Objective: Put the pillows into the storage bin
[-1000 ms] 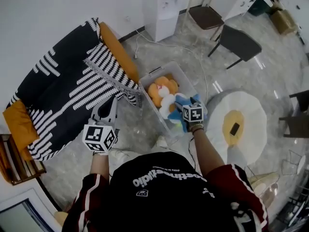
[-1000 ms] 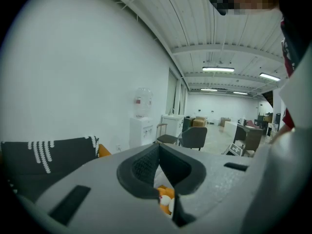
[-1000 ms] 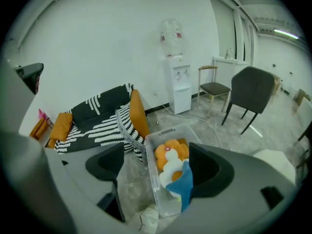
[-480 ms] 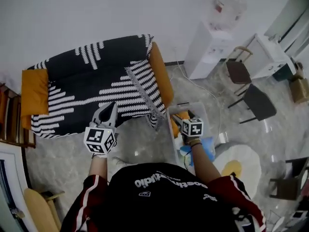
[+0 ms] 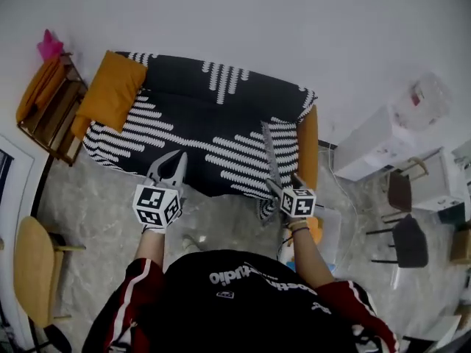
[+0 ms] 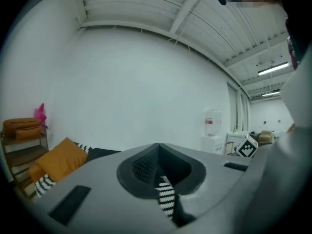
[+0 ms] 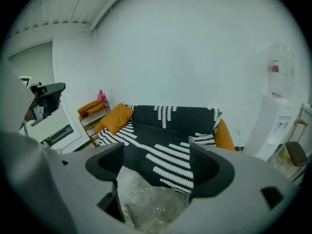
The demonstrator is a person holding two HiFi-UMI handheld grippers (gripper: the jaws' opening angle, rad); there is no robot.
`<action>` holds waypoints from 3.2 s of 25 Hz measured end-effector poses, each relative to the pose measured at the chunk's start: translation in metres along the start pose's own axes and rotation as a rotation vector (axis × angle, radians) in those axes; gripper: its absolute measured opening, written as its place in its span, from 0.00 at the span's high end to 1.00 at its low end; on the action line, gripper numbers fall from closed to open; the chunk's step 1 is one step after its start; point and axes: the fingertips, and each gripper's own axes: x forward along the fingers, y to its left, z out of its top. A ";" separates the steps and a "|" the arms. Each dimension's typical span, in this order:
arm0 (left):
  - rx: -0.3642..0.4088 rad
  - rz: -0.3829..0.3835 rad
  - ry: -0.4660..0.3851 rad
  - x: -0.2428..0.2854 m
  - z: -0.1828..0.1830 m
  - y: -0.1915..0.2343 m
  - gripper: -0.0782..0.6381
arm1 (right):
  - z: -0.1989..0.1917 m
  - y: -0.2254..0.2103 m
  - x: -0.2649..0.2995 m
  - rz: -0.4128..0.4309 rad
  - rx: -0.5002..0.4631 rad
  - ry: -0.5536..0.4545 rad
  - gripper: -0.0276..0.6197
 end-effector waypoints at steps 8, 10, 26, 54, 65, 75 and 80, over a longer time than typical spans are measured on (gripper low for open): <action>-0.023 0.207 -0.029 -0.078 0.007 0.142 0.89 | 0.059 0.150 0.096 0.180 -0.116 -0.008 0.31; -0.028 0.248 -0.035 -0.097 0.007 0.170 0.89 | 0.070 0.184 0.114 0.218 -0.142 -0.009 0.31; -0.115 0.505 -0.062 -0.201 -0.020 0.302 0.89 | 0.125 0.367 0.197 0.439 -0.321 -0.007 0.31; -0.035 0.607 0.024 -0.091 0.019 0.400 0.89 | 0.283 0.454 0.264 0.805 -0.383 -0.277 0.95; 0.042 0.569 0.010 -0.054 0.046 0.398 0.62 | 0.297 0.455 0.274 0.880 -0.324 -0.299 0.95; 0.040 0.533 0.015 -0.034 0.046 0.419 0.47 | 0.304 0.455 0.296 0.863 -0.281 -0.288 0.95; -0.002 0.511 0.026 -0.028 0.027 0.455 0.47 | 0.309 0.472 0.319 0.838 -0.299 -0.268 0.95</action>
